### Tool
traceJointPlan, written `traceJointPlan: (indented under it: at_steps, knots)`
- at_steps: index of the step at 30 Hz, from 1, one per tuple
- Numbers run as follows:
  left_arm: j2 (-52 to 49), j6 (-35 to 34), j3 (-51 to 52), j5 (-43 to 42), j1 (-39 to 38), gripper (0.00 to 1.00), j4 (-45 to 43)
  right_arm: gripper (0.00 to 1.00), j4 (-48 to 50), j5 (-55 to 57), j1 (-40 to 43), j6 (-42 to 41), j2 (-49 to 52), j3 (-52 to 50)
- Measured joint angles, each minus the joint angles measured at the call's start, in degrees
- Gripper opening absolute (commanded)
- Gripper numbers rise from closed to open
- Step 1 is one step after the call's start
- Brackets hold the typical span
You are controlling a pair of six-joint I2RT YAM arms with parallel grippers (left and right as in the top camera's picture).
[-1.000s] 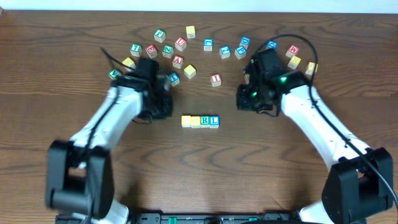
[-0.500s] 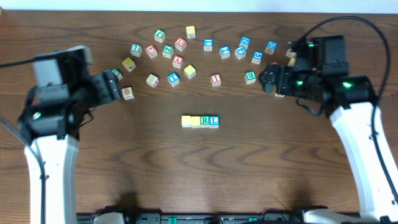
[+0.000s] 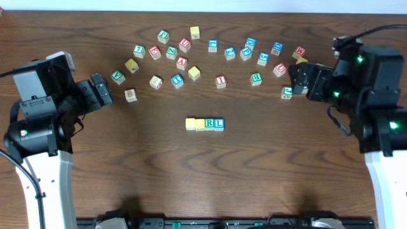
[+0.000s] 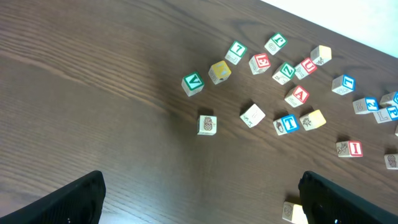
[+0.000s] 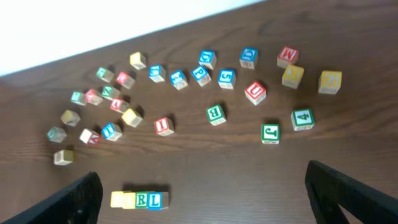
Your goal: Spell out CORL
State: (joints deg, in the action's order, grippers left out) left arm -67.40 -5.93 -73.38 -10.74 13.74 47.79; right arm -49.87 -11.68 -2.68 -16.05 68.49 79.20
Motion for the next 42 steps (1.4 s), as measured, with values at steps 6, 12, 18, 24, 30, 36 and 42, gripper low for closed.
traceJointPlan:
  at_steps: [6, 12, 18, 24, 30, 36, 42]
  knots:
    - [-0.44, 0.0, 0.0, 0.0, 0.0, 0.98, 0.02, 0.99, -3.8, 0.46, 0.0, 0.17, -0.63, 0.2]
    - [-0.44, 0.0, 0.0, 0.0, 0.0, 0.98, 0.02, 0.99, -4.87, 2.34, 0.0, 1.25, -0.63, 0.2]
    - [-0.44, 0.0, 0.0, 0.0, 0.0, 0.98, 0.02, 0.99, -3.48, 2.54, 0.0, 2.23, -0.63, 0.2]
    - [-0.44, 0.0, 0.0, 0.04, 0.0, 0.98, 0.02, 0.99, 4.48, 3.15, 0.04, 7.1, -1.68, -1.4]
    - [-0.44, -0.02, 0.0, 0.2, 0.0, 0.98, 0.02, 0.99, 24.61, 3.63, 0.07, 13.38, -12.92, -18.1]
    - [-0.44, 0.0, 0.0, 0.2, 0.04, 0.98, 0.07, 0.99, 44.74, 3.78, 0.15, 15.41, -28.37, -42.21]
    - [-0.44, 0.0, 0.0, 0.2, 0.04, 0.98, 0.02, 0.99, 51.39, 4.28, 0.15, 15.74, -45.9, -59.34]
